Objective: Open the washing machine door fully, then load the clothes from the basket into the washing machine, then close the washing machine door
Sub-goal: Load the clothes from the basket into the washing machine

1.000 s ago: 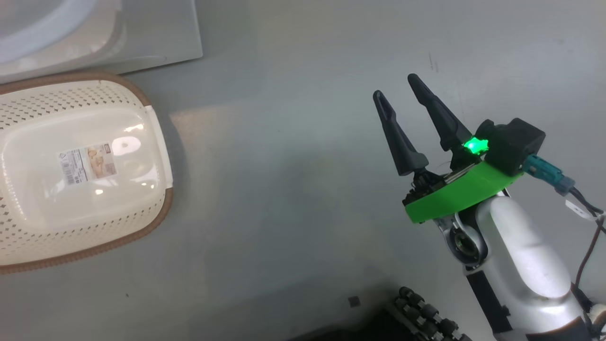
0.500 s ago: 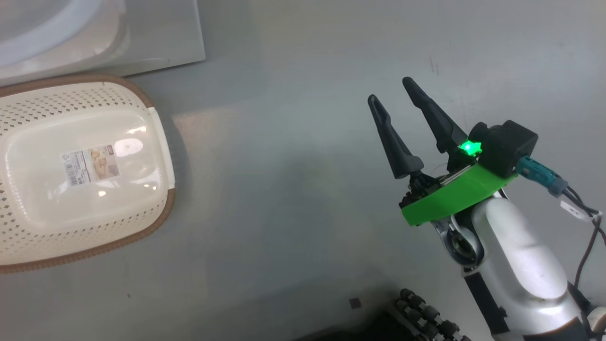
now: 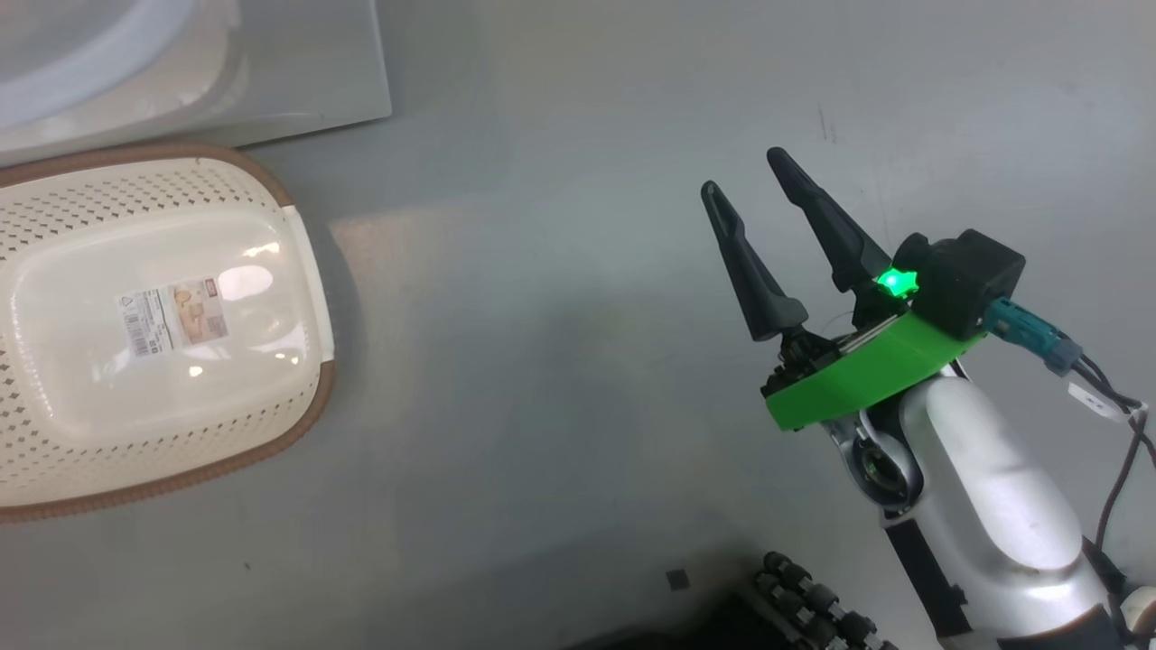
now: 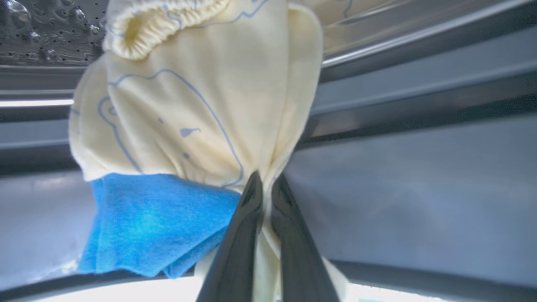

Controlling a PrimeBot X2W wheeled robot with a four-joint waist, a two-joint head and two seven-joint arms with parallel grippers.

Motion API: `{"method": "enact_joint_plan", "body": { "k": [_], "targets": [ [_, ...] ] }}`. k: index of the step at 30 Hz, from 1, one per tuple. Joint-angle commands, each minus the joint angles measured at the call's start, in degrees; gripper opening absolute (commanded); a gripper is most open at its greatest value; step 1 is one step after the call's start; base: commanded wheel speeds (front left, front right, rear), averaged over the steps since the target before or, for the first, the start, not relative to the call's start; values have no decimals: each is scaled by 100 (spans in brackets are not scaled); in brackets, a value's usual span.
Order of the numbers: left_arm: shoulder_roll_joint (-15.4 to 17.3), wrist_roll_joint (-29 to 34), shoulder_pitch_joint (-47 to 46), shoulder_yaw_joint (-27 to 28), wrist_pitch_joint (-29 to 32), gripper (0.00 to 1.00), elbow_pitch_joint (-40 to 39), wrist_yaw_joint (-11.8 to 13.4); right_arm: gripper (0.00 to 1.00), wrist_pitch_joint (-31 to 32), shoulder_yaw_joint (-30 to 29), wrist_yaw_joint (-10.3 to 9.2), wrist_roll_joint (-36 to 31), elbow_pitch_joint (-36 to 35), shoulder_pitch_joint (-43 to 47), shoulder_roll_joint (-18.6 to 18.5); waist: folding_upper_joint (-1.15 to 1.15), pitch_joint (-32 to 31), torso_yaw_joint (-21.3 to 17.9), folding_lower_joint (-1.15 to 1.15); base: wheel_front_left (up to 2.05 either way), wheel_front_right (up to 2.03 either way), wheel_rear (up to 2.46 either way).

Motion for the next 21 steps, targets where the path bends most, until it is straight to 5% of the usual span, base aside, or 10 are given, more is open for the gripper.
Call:
{"method": "enact_joint_plan", "body": {
  "k": [1, 9, 21],
  "targets": [
    [279, -17, -50, 73, -39, 0, 103, 21, 100, -38, 78, 0, -26, -131, 51, 13, 0, -28, 8, 0, 0, 0, 0],
    [296, 188, -396, 88, -696, 0, 270, 234, 100, -38, 87, 0, -24, -112, 64, 13, 0, -58, 37, 0, 0, 0, 0],
    [282, 644, -1168, 177, -2873, 0, 413, 541, 100, -38, 123, 0, -29, -182, 36, 13, 0, 223, 33, 0, 0, 0, 0]
  ]
}}
